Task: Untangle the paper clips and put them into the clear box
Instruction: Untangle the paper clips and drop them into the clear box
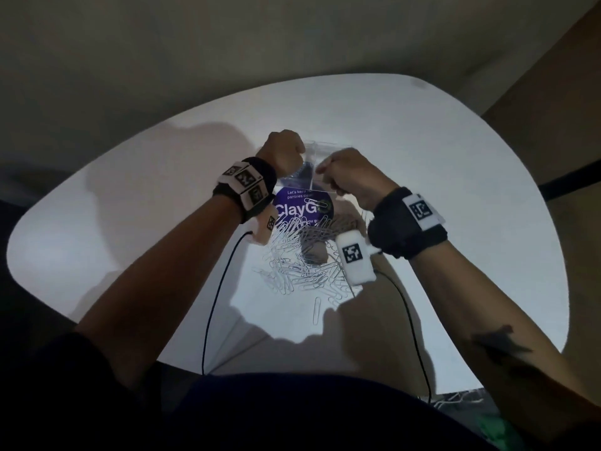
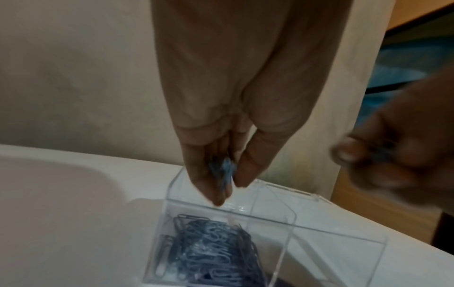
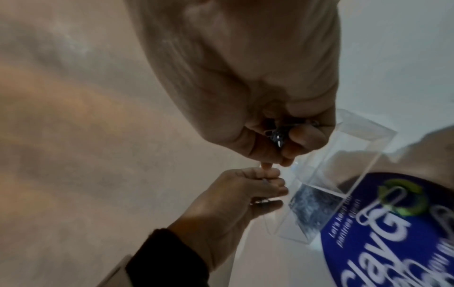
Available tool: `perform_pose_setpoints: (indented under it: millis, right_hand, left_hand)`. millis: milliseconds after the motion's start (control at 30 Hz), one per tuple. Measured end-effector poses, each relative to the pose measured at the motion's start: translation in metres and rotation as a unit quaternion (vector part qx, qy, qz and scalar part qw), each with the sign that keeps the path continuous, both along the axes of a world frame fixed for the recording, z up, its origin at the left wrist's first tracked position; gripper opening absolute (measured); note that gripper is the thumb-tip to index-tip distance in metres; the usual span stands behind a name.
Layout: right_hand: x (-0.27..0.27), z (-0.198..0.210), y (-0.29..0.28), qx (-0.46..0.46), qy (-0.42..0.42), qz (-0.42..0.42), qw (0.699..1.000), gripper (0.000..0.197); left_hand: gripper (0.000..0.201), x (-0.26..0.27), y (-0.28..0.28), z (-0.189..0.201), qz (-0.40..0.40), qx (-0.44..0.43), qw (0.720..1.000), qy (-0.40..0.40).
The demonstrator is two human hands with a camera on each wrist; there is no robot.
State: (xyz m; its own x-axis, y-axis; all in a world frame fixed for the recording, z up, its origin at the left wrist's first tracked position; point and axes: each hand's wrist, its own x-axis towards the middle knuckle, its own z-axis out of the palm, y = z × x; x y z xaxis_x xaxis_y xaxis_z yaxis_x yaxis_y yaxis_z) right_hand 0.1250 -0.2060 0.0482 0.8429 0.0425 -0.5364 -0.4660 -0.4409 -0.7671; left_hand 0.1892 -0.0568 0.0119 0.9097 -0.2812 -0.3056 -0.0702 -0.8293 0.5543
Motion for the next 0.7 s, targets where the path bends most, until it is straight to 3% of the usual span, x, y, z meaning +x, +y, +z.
perform_pose_setpoints:
  millis: [167,300,400,467,567,700]
  right_hand:
    - [0.044,-0.012,0.022,-0.031,-0.013,0.0,0.999,0.026]
    - [0.056,-0.015,0.045,-0.039,-0.026,0.057,0.997,0.029]
    - [0.053,-0.017,0.053,-0.034,-0.039,0.072,0.996,0.037]
    - [0.049,-0.015,0.053,-0.028,-0.051,0.076,0.995,0.043]
    - [0.039,-0.008,0.04,-0.014,-0.102,0.063,0.993,0.037]
    - [0.007,-0.005,0.008,0.039,-0.144,0.006,0.989,0.022]
  left_hand:
    - [0.029,-0.011,0.02,0.002,0.002,-0.048,0.997,-0.055]
    - [0.023,-0.031,0.034,0.009,0.164,-0.134,0.977,-0.034]
    - [0.028,-0.057,0.045,0.012,0.197,-0.163,0.966,-0.025]
    - [0.028,-0.072,0.05,0.009,0.189,-0.154,0.969,-0.038]
    - [0.023,-0.092,0.049,0.001,0.16,-0.114,0.978,-0.075]
    - [0.014,-0.123,0.046,-0.012,0.01,-0.074,0.994,-0.076]
